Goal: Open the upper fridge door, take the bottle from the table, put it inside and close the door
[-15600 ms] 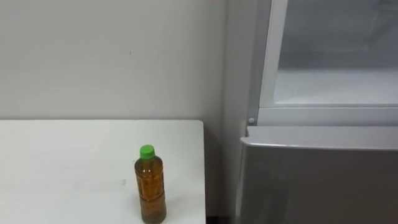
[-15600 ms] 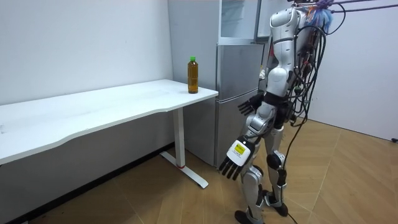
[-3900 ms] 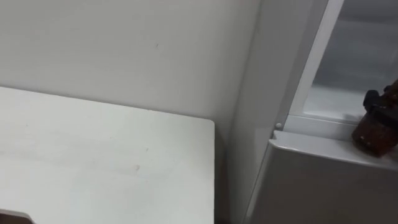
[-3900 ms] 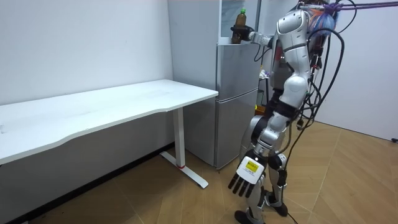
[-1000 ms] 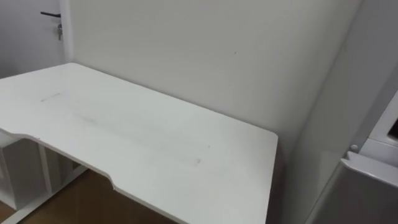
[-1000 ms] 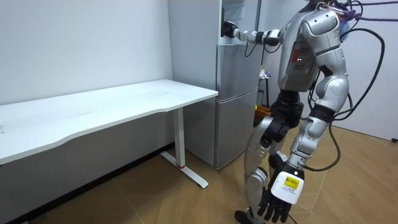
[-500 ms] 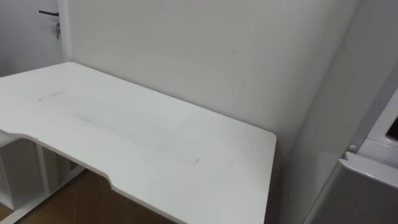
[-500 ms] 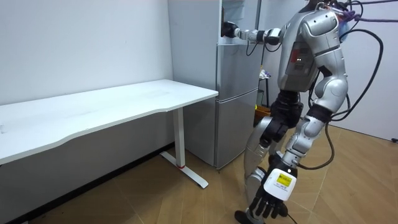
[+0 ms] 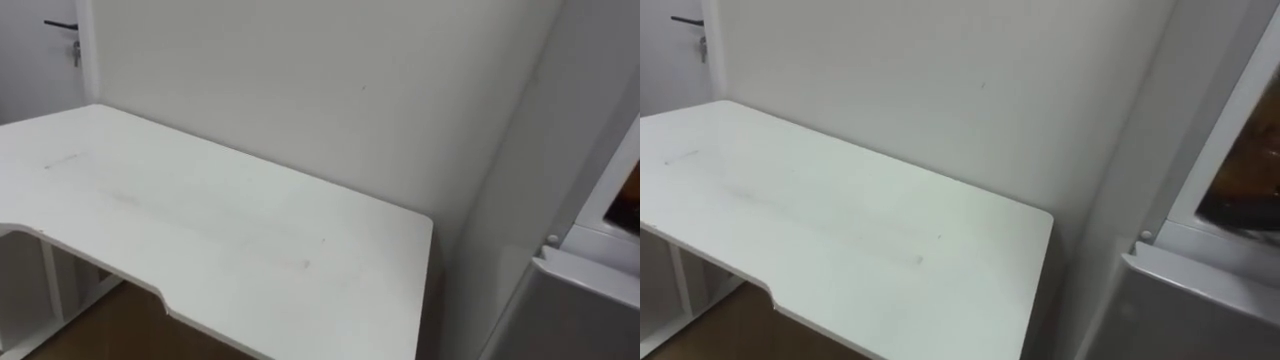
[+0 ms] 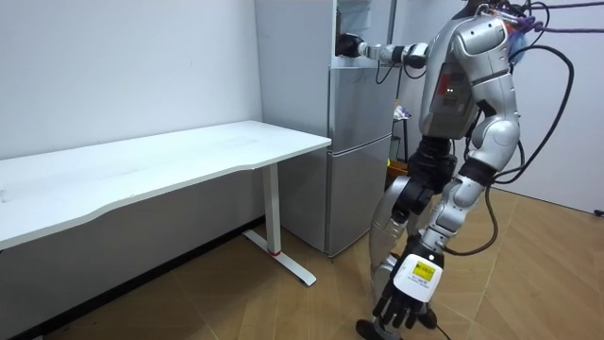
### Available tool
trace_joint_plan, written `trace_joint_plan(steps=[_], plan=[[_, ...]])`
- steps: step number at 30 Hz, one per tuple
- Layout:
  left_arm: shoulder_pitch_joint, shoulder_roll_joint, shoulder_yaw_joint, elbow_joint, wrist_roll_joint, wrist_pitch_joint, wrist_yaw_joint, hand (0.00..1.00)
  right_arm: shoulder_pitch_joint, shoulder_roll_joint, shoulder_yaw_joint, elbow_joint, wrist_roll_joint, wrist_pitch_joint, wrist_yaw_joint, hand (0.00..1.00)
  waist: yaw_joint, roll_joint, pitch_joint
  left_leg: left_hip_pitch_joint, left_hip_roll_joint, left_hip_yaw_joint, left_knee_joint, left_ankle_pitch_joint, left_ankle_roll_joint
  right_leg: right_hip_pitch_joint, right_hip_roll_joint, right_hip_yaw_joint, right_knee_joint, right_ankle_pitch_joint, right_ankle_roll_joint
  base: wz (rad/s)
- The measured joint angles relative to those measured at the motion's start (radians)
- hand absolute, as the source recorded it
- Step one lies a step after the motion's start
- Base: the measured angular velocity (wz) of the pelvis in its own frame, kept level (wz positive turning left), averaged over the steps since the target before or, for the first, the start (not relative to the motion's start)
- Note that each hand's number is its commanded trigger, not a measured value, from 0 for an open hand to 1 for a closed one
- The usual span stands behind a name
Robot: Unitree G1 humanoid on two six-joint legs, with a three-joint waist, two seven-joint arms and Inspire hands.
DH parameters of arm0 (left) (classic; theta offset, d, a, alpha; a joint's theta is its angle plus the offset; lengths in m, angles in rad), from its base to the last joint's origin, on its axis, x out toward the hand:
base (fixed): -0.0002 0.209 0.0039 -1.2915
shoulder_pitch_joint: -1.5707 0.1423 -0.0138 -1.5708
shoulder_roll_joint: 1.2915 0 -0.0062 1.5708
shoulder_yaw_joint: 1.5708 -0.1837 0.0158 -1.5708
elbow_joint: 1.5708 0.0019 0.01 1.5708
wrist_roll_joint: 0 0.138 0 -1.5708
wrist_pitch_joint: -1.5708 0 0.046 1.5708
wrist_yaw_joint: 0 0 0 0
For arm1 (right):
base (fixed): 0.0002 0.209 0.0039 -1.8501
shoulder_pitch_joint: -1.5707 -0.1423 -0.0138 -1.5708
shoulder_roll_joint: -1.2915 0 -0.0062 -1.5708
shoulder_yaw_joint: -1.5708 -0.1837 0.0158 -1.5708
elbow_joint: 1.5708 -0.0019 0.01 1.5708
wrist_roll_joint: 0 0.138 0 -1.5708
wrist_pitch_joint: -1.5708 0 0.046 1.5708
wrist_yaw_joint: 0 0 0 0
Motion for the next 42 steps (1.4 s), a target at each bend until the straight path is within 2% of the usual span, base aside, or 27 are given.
trace_joint_plan(steps=[3, 10, 17, 25, 27, 33, 36, 39, 41, 42], plan=[[-0.001, 0.0, -0.008, 0.0, -0.001, 0.002, 0.001, 0.0, 0.015, 0.0, -0.008, -0.005, 0.001, -0.002, 0.014, 0.0, -0.003, 0.016, -0.0073, 0.011, 0.0, 0.0, -0.001, -0.002, 0.001, 0.017, 0.0, -0.001, 0.001, 0.003, 0.002, 0.02], [0.0, 0.0, -0.017, 0.0, -0.003, 0.002, 0.015, 0.0, 0.077, 0.001, -0.029, -0.078, 0.03, -0.003, 0.02, 0.0, -0.028, 0.03, -0.0089, 0.024, 0.0, 0.0, -0.003, -0.002, 0.001, 0.033, -0.001, -0.001, 0.002, 0.002, 0.002, 0.0], [-0.005, -0.002, -0.02, 0.007, -0.002, -0.004, 0.015, 0.0, 0.165, 0.004, -0.063, -0.166, 0.044, -0.035, 0.051, 0.0, -0.054, 0.049, -0.0086, 0.043, 0.002, 0.019, -0.004, -0.008, 0.005, 0.044, -0.004, 0.026, 0.003, 0.003, 0.004, -0.08], [-0.006, -0.002, -0.021, 0.006, -0.003, -0.018, 0.015, 0.0, 0.211, 0.005, -0.084, -0.195, 0.078, -0.047, 0.077, 0.0, -0.081, 0.053, -0.0092, 0.046, 0.009, 0.037, -0.004, -0.009, 0.005, 0.029, -0.003, 0.052, 0.016, 0.003, 0.004, -0.08], [-0.004, -0.003, -0.022, 0.006, -0.009, -0.021, 0.015, 0.0, 0.227, 0.005, -0.087, -0.198, 0.083, -0.057, 0.078, 0.0, -0.077, 0.052, -0.0088, 0.052, 0.012, 0.047, -0.006, -0.01, 0.006, 0.029, -0.003, 0.056, 0.016, 0.003, 0.004, -0.12], [0.011, -0.011, -0.022, 0.01, -0.073, -0.023, 0.024, 0.0, 0.265, 0.011, -0.089, -0.268, 0.079, -0.054, 0.03, 0.0, -0.078, 0.047, -0.0074, 0.058, 0.015, 0.076, -0.007, -0.015, 0.006, 0.013, -0.003, 0.099, 0.013, -0.002, 0.006, -0.15], [0.016, -0.015, -0.026, 0.023, -0.081, -0.023, 0.032, 0.0, 0.272, 0.04, -0.099, -0.304, 0.074, -0.054, -0.015, 0.0, -0.086, 0.048, -0.0071, 0.062, 0.015, 0.085, -0.009, -0.015, 0.007, 0.012, -0.004, 0.108, 0.013, -0.002, 0.005, -0.13], [0.016, -0.024, -0.038, 0.032, -0.081, -0.023, 0.041, 0.0, 0.321, 0.108, -0.157, -0.41, 0.08, -0.055, -0.062, 0.0, -0.1, 0.052, -0.0065, 0.063, 0.016, 0.088, -0.014, -0.016, 0.006, 0.01, -0.003, 0.111, 0.013, -0.001, 0.005, -0.01], [0.014, -0.044, -0.043, 0.032, -0.081, -0.026, 0.042, 0.0, 0.386, 0.172, -0.203, -0.531, 0.084, -0.077, -0.092, 0.0, -0.108, 0.067, -0.0059, 0.058, 0.017, 0.09, -0.014, -0.019, 0.005, 0.01, -0.001, 0.11, 0.003, -0.001, 0.005, 0.0], [0.013, -0.049, -0.046, 0.032, -0.08, -0.029, 0.042, 0.0, 0.399, 0.185, -0.207, -0.559, 0.088, -0.084, -0.1, 0.0, -0.109, 0.071, -0.0049, 0.057, 0.017, 0.09, -0.014, -0.02, 0.005, 0.008, 0.0, 0.11, 0.002, -0.001, 0.005, -0.05]])
